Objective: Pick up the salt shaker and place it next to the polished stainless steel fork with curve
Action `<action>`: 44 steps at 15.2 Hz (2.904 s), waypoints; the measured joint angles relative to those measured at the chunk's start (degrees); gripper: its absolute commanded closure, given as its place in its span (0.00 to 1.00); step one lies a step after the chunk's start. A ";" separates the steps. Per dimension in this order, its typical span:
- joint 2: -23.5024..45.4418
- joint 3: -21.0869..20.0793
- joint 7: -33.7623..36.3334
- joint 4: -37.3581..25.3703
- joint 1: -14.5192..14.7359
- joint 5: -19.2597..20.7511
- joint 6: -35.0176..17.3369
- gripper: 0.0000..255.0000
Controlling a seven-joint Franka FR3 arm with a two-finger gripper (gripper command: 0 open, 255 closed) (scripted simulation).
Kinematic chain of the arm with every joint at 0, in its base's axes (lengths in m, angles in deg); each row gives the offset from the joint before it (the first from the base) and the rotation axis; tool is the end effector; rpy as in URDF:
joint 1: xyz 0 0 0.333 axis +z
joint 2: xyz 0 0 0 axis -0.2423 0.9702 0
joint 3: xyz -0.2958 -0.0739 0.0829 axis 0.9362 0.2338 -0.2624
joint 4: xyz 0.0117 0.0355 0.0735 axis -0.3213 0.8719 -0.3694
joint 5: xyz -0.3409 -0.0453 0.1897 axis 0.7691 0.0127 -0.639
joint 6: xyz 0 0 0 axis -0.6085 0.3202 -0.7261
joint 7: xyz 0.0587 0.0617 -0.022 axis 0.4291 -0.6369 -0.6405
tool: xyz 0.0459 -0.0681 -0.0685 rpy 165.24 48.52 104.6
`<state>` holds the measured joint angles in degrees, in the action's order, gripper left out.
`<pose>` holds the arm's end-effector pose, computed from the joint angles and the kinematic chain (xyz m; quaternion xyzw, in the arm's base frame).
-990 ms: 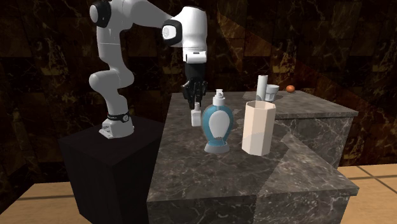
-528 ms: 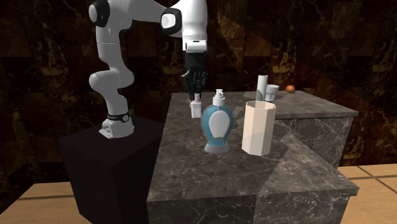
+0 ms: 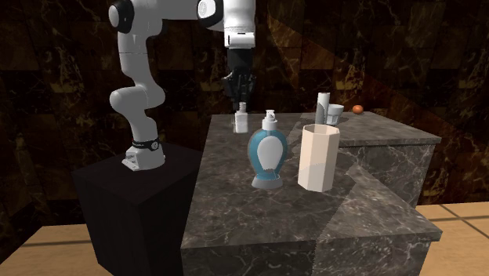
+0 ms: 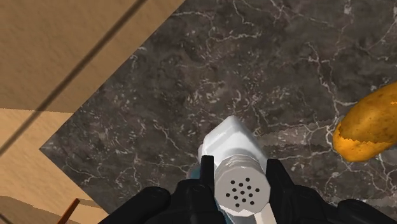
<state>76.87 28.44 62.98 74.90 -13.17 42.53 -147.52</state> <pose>0.5730 -0.0509 0.5267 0.9964 -0.0839 0.0043 0.0062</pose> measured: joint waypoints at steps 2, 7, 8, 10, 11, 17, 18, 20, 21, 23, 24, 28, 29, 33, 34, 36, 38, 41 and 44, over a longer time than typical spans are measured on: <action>-0.81 -0.23 0.50 0.46 0.26 0.10 0.34 1.00; -8.91 -2.44 4.87 9.42 2.28 0.65 -0.45 1.00; -10.64 -3.11 6.03 11.22 2.80 0.67 -0.49 1.00; -13.49 -4.38 8.19 14.17 3.70 0.57 -0.58 1.00; -14.83 -5.04 9.29 15.64 4.16 0.47 -0.69 1.00; -23.66 -9.41 15.82 24.25 6.99 -1.02 -0.42 1.00; -24.93 -10.18 16.90 24.88 7.49 -1.39 0.23 1.00; -27.25 -11.72 19.02 27.05 8.48 -2.22 0.35 1.00; -28.37 -12.58 20.19 27.94 9.03 -2.72 0.56 1.00; -30.69 -14.21 22.39 29.42 10.12 -3.73 1.34 1.00; -30.99 -15.23 23.67 29.88 10.68 -4.28 1.15 1.00; -34.75 -18.94 28.52 32.17 13.13 -6.78 2.38 1.00; -35.52 -20.03 29.89 32.88 13.80 -7.51 2.36 1.00; -37.59 -24.16 35.08 33.39 16.27 -10.29 3.49 1.00; -37.87 -25.12 36.23 33.77 16.80 -10.93 3.28 1.00; -38.52 -27.36 38.98 33.57 18.05 -12.40 3.81 1.00; -39.12 -29.19 41.43 32.93 19.07 -13.60 4.75 1.00; -38.97 -33.18 46.14 31.90 20.73 -15.83 4.95 1.00; -38.25 -36.60 50.21 30.22 21.82 -17.44 5.22 1.00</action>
<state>38.62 -8.16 113.18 105.12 8.65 25.09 -142.30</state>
